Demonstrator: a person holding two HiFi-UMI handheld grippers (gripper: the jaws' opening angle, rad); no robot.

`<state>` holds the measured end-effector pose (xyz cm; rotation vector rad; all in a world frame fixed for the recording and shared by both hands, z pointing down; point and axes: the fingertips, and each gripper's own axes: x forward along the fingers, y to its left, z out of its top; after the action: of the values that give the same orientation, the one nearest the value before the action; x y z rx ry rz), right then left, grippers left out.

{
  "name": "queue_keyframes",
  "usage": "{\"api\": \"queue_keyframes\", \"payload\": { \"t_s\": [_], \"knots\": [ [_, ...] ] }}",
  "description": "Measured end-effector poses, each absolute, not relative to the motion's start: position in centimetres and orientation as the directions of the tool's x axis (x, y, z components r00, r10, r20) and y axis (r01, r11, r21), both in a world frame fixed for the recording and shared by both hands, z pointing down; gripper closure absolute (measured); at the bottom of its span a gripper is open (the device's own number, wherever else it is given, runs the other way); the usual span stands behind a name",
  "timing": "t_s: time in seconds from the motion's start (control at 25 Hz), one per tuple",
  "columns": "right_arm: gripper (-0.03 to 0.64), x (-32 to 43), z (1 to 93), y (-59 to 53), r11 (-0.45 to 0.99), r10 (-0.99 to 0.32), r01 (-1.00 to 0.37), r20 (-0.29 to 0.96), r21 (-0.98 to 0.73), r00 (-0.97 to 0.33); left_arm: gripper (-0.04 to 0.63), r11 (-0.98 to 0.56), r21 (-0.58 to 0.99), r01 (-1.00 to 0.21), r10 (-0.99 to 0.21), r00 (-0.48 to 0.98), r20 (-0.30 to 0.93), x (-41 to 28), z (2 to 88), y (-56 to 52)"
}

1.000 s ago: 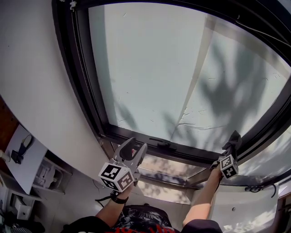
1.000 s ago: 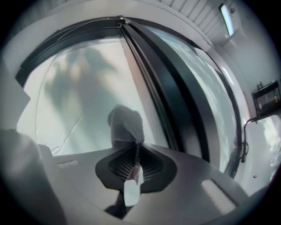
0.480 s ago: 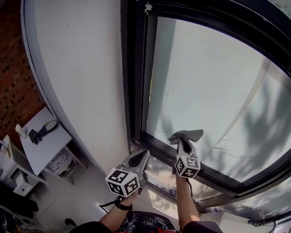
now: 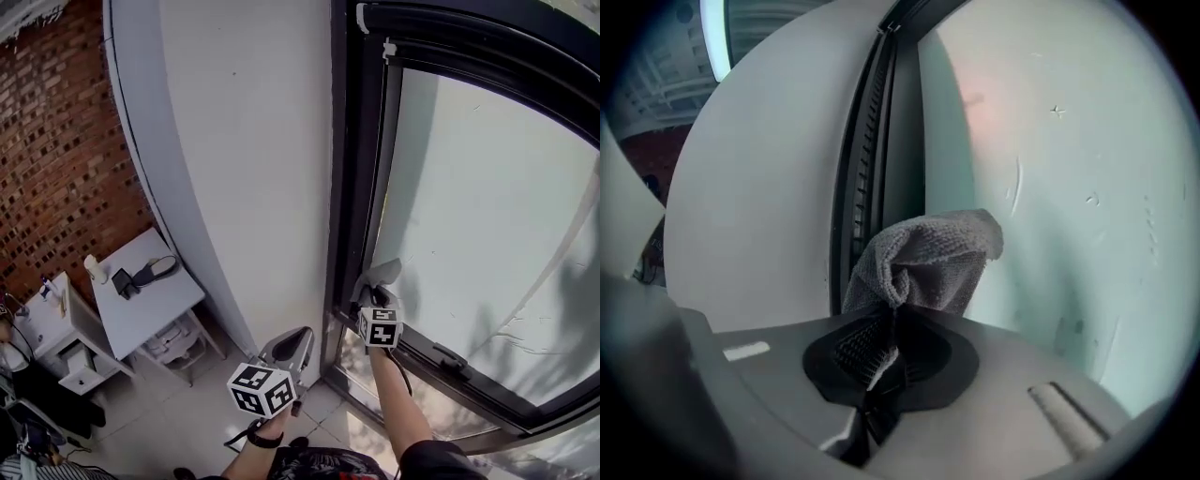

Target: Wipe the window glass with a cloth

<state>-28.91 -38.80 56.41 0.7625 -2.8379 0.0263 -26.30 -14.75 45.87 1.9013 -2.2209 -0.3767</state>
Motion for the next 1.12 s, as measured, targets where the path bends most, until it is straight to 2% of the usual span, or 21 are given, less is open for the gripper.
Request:
{"api": "queue_keyframes", "payload": {
  "t_s": [0.28,0.4,0.64,0.88,1.12],
  "knots": [
    [0.598,-23.9,56.2,-42.1,0.794,-0.594,-0.607,0.170,-0.031,-0.786,0.595,0.111,0.243,-0.964,-0.990,-0.129,-0.061,-25.3,45.2,-15.8],
    [0.598,-19.2,55.4,-43.4,0.748,-0.653,-0.662,0.128,-0.047,-0.746,0.595,0.035,0.239,-0.970,-0.993,-0.060,-0.101,-23.7,44.7,-17.4],
    [0.598,-7.2,52.9,-45.3,0.647,-0.760,-0.755,-0.010,-0.104,-0.650,0.595,-0.084,0.226,-0.970,-0.993,0.062,-0.104,-19.1,45.0,-22.2],
    [0.598,7.0,53.9,-46.3,0.467,-0.881,-0.874,0.015,-0.133,-0.473,0.595,-0.297,0.263,-0.918,-0.955,0.279,-0.103,-11.3,45.3,-26.6],
    [0.598,18.7,55.4,-47.0,0.302,-0.948,-0.936,0.046,-0.179,-0.314,0.595,-0.396,0.273,-0.877,-0.918,0.384,-0.098,-5.3,45.5,-28.5]
  ]
}}
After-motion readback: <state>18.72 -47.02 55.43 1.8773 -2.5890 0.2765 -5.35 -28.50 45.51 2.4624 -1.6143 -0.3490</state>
